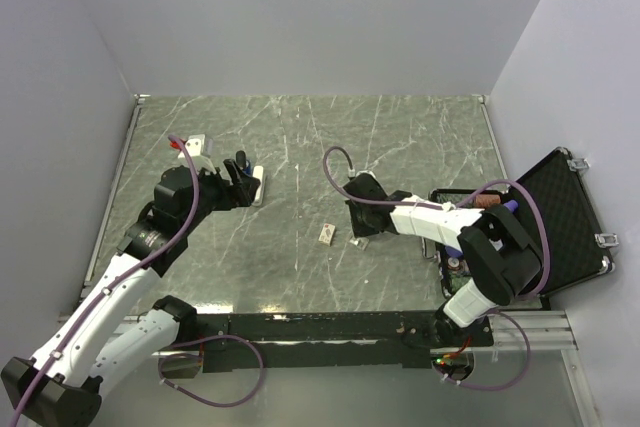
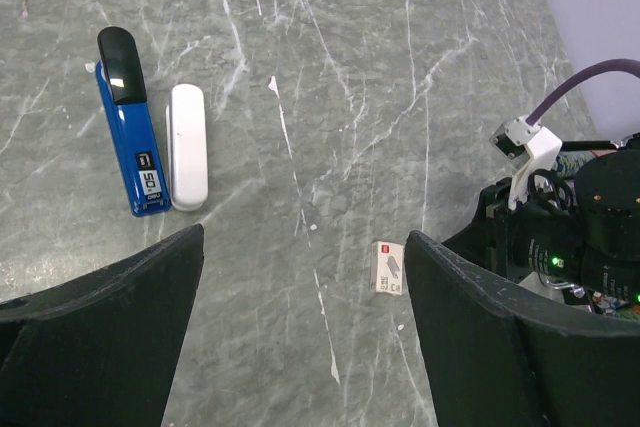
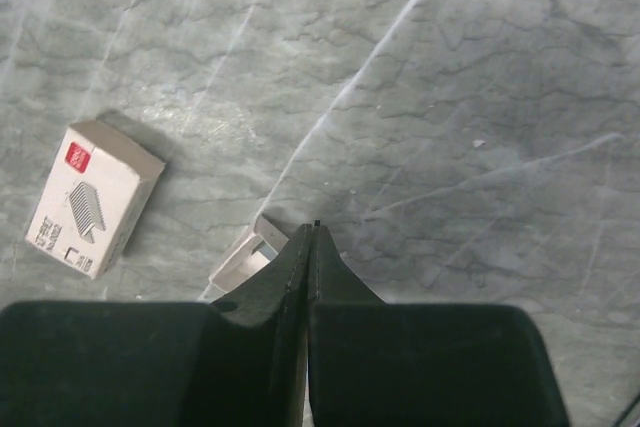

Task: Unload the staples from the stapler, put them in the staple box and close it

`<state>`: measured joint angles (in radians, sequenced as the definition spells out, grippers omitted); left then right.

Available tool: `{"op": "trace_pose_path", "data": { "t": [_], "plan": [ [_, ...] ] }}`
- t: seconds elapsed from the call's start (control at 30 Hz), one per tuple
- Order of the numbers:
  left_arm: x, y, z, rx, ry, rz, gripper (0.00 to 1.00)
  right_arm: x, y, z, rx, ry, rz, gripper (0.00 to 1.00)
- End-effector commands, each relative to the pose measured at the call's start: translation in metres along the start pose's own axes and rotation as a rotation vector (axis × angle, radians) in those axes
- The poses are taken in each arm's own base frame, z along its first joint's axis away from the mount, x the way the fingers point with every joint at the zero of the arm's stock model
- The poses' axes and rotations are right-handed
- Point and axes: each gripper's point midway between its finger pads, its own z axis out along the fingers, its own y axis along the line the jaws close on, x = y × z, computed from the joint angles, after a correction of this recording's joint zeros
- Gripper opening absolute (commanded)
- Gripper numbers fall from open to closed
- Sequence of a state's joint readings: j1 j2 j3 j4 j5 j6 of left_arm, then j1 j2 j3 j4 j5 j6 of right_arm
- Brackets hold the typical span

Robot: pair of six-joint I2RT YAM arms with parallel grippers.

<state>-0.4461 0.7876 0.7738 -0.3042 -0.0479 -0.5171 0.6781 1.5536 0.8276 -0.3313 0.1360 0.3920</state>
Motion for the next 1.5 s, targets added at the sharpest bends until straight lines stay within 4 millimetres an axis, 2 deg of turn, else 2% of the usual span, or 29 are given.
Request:
{"op": "trace_pose_path", "data": {
  "t": [0.0, 0.6, 0.9, 1.03, 1.17, 1.27, 1.43, 1.47],
  "plan": [
    [-0.016, -0.010, -0.003, 0.038, -0.043, -0.004, 0.86, 0.008, 0.011, 0.001, -0.045, 0.013, -0.033, 0.00],
    [-0.011, -0.011, 0.002, 0.045, -0.018, -0.002, 0.86, 0.036, 0.031, -0.023, -0.089, 0.025, -0.065, 0.00],
    [-0.001, -0.011, 0.009, 0.053, 0.023, -0.011, 0.86, 0.027, 0.029, -0.049, -0.093, -0.042, -0.043, 0.00],
    [0.019, -0.016, 0.020, 0.083, 0.104, -0.020, 0.84, 0.013, 0.023, -0.069, -0.088, -0.112, -0.033, 0.00],
    [0.046, -0.023, 0.034, 0.094, 0.213, -0.014, 0.81, 0.005, 0.019, -0.085, -0.087, -0.154, -0.040, 0.05],
    [0.067, -0.029, 0.045, 0.067, 0.271, 0.009, 0.80, 0.007, 0.015, -0.089, -0.087, -0.169, -0.034, 0.07],
    [0.090, -0.051, 0.059, 0.083, 0.333, 0.037, 0.79, 0.014, 0.013, -0.090, -0.108, -0.176, -0.022, 0.07],
    [0.092, -0.049, 0.064, 0.058, 0.326, 0.044, 0.77, 0.015, 0.013, -0.091, -0.113, -0.177, -0.020, 0.07]
  ]
}}
